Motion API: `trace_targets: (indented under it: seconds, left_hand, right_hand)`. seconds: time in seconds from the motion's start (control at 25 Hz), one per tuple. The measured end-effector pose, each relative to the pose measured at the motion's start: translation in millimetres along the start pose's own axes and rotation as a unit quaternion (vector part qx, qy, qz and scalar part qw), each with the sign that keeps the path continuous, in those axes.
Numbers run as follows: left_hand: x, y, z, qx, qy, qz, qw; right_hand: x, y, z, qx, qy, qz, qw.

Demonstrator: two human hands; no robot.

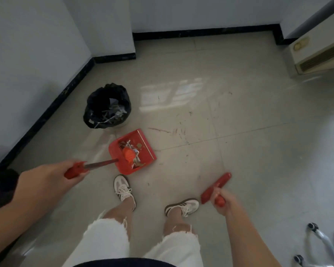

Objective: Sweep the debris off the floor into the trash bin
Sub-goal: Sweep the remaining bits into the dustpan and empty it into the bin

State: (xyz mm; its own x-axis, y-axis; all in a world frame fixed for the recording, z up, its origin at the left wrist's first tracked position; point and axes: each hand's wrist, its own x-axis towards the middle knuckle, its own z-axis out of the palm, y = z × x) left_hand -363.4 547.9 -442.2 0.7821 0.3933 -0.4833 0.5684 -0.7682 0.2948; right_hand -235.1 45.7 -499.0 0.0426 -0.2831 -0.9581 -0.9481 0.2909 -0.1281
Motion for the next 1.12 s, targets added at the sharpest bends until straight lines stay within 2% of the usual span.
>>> trace_targets:
  seconds: [0.12,0.24,0.44,0.52,0.64,0.68,0.76,0.96,1.12]
  left_hand:
    - [-1,23,-50,0.012,-0.049,0.058,0.997]
    - [5,13,-65,0.015,-0.022,0.110,0.994]
    - [12,-8,-80,0.032,-0.014,0.096,0.995]
    - [11,-13,-84,0.029,-0.007,0.078,0.997]
    - [11,-17,-89,0.046,0.011,0.103,0.994]
    - [10,-18,-90,0.051,0.011,0.112,0.992]
    - [10,-21,-91,0.052,0.020,0.117,0.991]
    - [13,-17,-83,0.076,0.033,0.109,0.991]
    - [16,-12,-66,0.142,-0.036,0.099,0.984]
  right_hand:
    - [-39,-6,91,-0.058,0.000,-0.044,0.997]
    - [-68,-3,181,-0.115,-0.036,-0.058,0.991]
    - [-122,37,269,-0.324,-0.050,-0.096,0.940]
    - [-136,63,269,-0.441,-0.065,-0.093,0.890]
    - [-147,101,246,-0.623,-0.084,-0.073,0.774]
    - [-151,110,236,-0.637,-0.090,-0.074,0.762]
    - [-154,114,217,-0.631,-0.094,-0.077,0.766]
    - [-171,66,157,-0.514,-0.065,-0.154,0.841]
    - [-166,35,124,-0.510,-0.021,-0.213,0.833]
